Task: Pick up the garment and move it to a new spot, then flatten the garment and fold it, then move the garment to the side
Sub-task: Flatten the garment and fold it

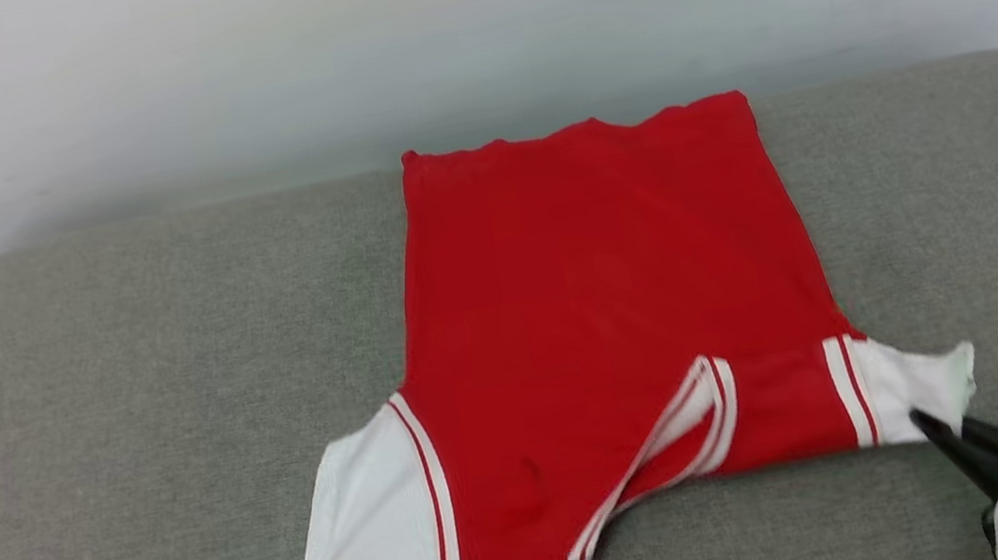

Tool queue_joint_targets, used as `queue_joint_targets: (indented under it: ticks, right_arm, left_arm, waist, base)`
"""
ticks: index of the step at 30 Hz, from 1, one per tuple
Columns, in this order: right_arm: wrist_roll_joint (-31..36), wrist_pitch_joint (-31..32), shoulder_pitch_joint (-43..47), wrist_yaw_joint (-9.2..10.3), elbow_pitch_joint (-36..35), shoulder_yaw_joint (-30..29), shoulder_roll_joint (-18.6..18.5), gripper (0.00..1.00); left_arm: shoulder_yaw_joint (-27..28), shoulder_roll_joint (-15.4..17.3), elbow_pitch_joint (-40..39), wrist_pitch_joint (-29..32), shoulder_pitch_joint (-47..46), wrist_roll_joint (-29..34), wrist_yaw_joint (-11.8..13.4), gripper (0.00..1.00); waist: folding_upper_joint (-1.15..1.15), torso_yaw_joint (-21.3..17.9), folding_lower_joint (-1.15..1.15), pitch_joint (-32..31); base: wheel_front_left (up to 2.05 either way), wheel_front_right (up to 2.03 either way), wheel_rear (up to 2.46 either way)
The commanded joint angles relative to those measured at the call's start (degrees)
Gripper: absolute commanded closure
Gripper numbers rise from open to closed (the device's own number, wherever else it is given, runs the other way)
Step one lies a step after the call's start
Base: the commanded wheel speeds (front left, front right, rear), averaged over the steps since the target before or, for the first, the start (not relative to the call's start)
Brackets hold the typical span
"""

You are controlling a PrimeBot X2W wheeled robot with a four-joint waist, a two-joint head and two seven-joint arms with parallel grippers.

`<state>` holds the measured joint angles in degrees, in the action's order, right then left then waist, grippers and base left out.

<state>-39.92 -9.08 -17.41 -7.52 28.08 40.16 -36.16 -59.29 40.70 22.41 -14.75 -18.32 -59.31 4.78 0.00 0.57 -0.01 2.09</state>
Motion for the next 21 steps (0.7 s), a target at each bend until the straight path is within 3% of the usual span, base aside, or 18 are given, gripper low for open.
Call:
queue_joint_targets:
  ticks: [1,7,21]
  right_arm:
    - [-0.24,-0.35,1.18,0.06,-0.05,-0.40,-0.37,1.00]
    - [0.65,-0.03,9.40,0.07,-2.26,-3.92,-0.82,1.00]
    - [5.32,4.39,23.01,0.07,-10.32,-14.74,0.36,1.00]
  left_arm:
    - [0.15,-0.01,0.27,-0.18,0.95,-0.09,0.21,1.00]
    - [0.69,-0.60,1.13,-0.40,6.70,-1.88,0.37,1.00]
    - [3.43,-2.01,1.23,-0.42,11.86,0.60,-0.01,1.00]
  waist:
    - [0.00,0.09,0.01,-0.52]
    - [0.00,0.07,0.01,-2.33]
    - [0.00,0.69,0.01,-2.82]
  base:
    - [0.00,0.00,0.00]
    - [0.00,0.00,0.00]
    - [0.00,0.00,0.00]
